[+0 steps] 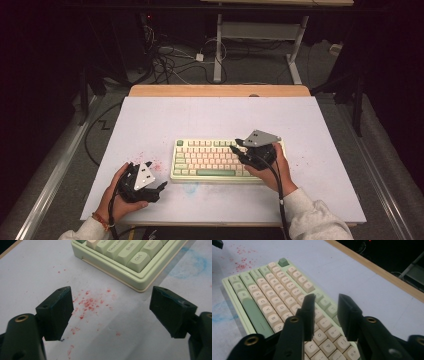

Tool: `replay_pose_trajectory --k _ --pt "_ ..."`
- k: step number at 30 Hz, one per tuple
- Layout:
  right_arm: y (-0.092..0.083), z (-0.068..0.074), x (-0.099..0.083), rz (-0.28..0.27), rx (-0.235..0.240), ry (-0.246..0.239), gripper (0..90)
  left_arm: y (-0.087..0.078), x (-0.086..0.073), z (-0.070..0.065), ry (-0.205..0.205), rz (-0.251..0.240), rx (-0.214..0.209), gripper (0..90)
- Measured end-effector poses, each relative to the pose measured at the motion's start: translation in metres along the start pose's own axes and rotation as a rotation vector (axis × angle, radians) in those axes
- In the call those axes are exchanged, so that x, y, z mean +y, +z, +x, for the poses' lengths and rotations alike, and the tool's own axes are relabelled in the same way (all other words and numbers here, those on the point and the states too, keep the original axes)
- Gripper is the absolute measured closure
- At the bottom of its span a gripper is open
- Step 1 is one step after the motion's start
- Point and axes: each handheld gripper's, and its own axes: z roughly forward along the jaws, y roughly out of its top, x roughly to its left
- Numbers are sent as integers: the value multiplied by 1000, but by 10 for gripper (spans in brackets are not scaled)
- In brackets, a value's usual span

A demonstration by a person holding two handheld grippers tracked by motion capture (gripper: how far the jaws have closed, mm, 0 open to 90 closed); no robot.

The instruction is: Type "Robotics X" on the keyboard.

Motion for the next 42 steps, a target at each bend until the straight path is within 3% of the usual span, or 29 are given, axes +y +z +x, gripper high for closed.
replay_pose_trajectory --k 5,12,21,28,38,42 --pt "-13 -2 -3 -29 -9 -11 522 0 0 0 5 1 -2 182" --pt "-31 -4 -11 -68 -75 -14 351 -1 0 0 -12 -3 5 200" --pt "-53 -6 -32 -73 -138 -21 312 -6 0 2 -49 -52 -24 218" --pt "-68 -9 -49 -73 -165 -9 306 -6 1 1 -46 -55 -20 246" --pt "-83 -10 -71 -49 -198 -10 300 -9 3 5 -63 -72 -66 455" --pt "-88 -10 -80 -46 -215 7 296 -12 3 8 -78 -72 -100 608"
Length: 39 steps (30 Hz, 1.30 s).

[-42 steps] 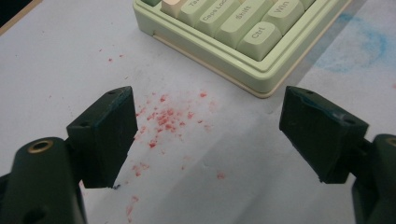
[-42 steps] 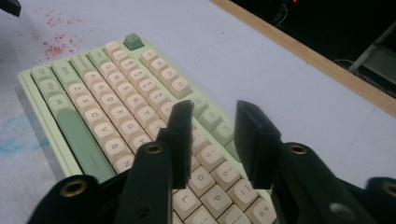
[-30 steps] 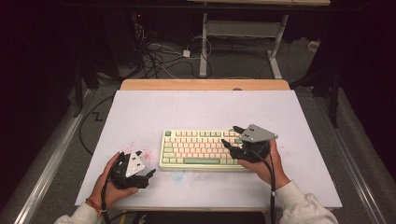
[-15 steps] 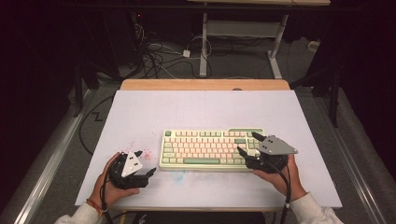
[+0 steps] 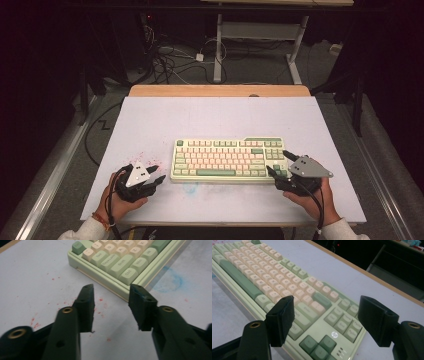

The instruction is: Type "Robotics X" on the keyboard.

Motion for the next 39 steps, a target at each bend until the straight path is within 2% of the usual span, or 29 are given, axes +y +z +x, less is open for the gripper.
replay_pose_trajectory --k 4,8,16,25,39 --pt "-5 0 -9 17 -22 2 294 -3 1 4 -26 -10 -43 754" --pt "-8 2 -16 34 -14 5 293 -4 4 2 -1 0 -57 868" --pt "-9 3 -19 39 -7 4 287 1 18 1 9 16 -76 876" --pt "-5 6 -19 48 0 -3 286 14 45 -5 67 20 -112 876" --pt "-3 7 -20 57 6 -11 286 38 79 -16 130 45 -157 873"
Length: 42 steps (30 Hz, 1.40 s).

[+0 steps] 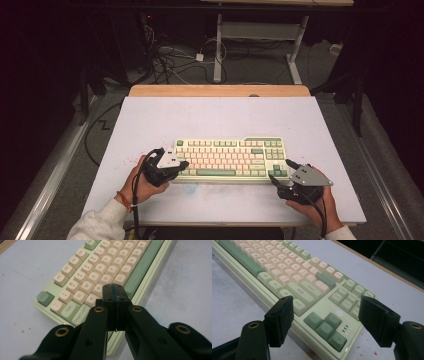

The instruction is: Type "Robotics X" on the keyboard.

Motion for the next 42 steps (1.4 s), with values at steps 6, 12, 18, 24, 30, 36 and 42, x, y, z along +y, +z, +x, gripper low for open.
replay_pose_trajectory --k 6,12,18,24,30,36,42 --pt "1 1 0 8 1 -9 286 13 12 -2 31 28 -25 873" --pt "2 2 -1 17 8 -12 286 29 22 -3 55 60 -40 868" --pt "3 2 -2 23 12 -18 286 42 29 -4 61 80 -51 871" --pt "4 4 -2 33 11 -32 286 52 34 -7 80 104 -51 871" --pt "5 5 -2 36 17 -39 287 56 35 -5 75 118 -45 867" --pt "5 5 -2 39 19 -44 289 58 34 -4 69 127 -46 866" --pt "5 5 -2 41 20 -46 289 58 33 -2 63 132 -38 865"
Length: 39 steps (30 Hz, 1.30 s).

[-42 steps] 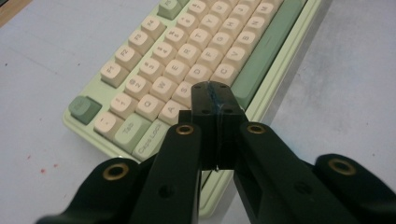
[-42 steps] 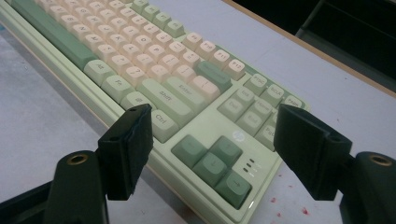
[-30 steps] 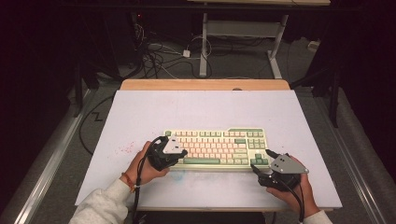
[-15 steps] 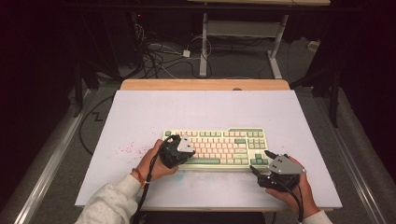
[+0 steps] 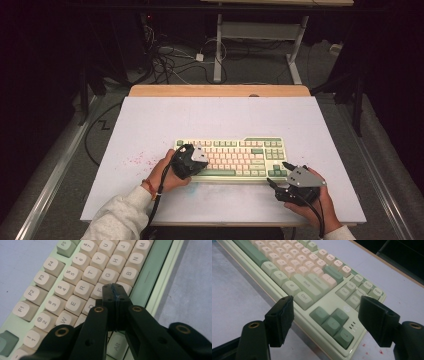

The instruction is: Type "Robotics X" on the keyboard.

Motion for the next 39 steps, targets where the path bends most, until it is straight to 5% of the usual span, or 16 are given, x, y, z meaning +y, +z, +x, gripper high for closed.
replay_pose_trajectory --k 16,39 --pt "-1 -1 0 -1 -1 0 289 -12 -2 10 -31 -39 24 865" --pt "0 -1 0 1 3 -2 292 -10 -13 25 -77 -7 35 855"
